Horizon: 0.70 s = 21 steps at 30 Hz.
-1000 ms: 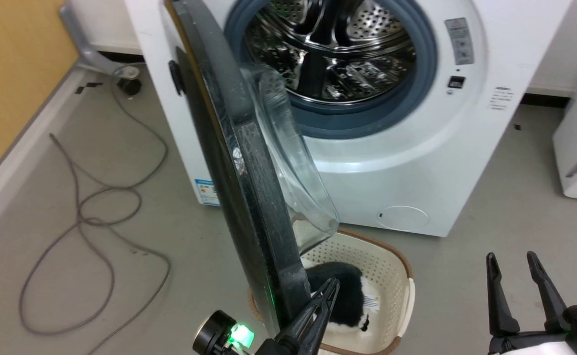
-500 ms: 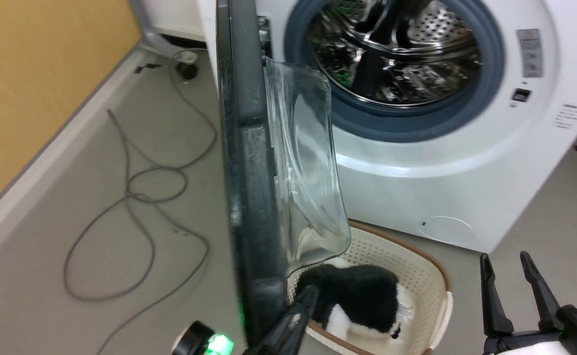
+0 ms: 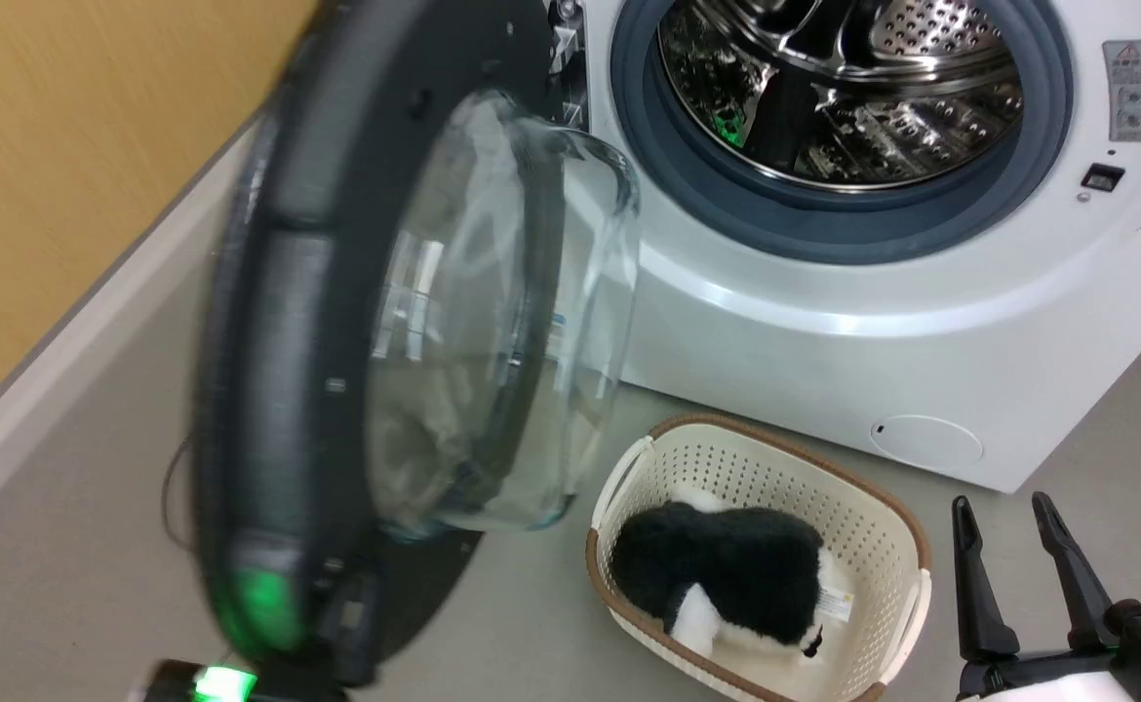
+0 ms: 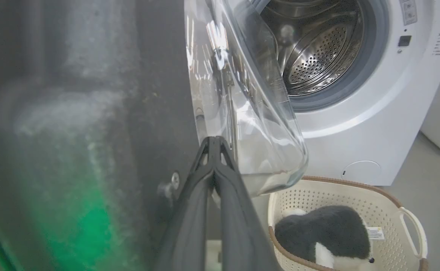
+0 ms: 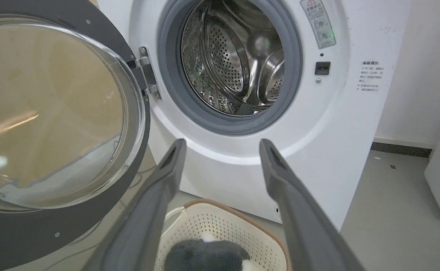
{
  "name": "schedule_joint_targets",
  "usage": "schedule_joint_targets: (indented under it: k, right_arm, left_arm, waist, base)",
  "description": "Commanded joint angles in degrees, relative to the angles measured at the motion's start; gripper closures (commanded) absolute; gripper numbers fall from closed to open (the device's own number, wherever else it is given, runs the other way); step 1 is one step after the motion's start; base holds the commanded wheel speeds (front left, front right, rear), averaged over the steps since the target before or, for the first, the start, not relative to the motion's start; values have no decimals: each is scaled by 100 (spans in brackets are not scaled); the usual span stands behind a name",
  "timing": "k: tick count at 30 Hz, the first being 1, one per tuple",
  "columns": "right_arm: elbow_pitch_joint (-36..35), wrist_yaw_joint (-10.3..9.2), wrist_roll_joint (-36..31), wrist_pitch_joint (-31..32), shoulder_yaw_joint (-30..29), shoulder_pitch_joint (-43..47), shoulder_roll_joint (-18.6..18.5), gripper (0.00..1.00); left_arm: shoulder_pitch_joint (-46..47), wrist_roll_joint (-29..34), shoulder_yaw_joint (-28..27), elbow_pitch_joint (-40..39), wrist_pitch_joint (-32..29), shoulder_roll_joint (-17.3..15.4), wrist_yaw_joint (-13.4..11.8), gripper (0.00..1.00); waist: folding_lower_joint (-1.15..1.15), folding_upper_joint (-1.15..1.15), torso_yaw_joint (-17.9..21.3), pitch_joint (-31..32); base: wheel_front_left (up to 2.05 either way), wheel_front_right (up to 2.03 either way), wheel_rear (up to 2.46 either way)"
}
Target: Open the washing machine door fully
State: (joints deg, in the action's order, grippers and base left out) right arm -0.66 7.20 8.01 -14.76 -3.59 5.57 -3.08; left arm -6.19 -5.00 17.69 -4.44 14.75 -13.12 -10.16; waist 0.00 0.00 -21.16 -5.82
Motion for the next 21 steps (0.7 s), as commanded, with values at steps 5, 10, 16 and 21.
schedule_joint_targets:
  k: [5, 10, 16, 21]
  right_arm:
    - [-36, 29, -85, -24, 9, -141, 20, 0]
    - [-51, 29, -114, -24, -48, -211, 20, 0]
    - [-77, 29, -167, -24, -116, -285, 20, 0]
    - [-97, 29, -216, -24, -149, -364, 20, 0]
  left_arm:
    - [214, -205, -691, 24, 25, -130, -176, 100]
    - [325, -372, -1367, 165, 25, -192, -329, 100]
    - [502, -599, -2139, 383, 25, -209, -417, 100]
    - [811, -725, -2683, 566, 25, -201, -395, 100]
  waist:
    - [0, 0, 72, -149]
    - [0, 0, 185, -258]
    - [0, 0, 277, -406]
    - [0, 0, 317, -537]
  base:
    - [0, 0, 0]
    - [0, 0, 0]
    - [0, 0, 0]
    - [0, 0, 0]
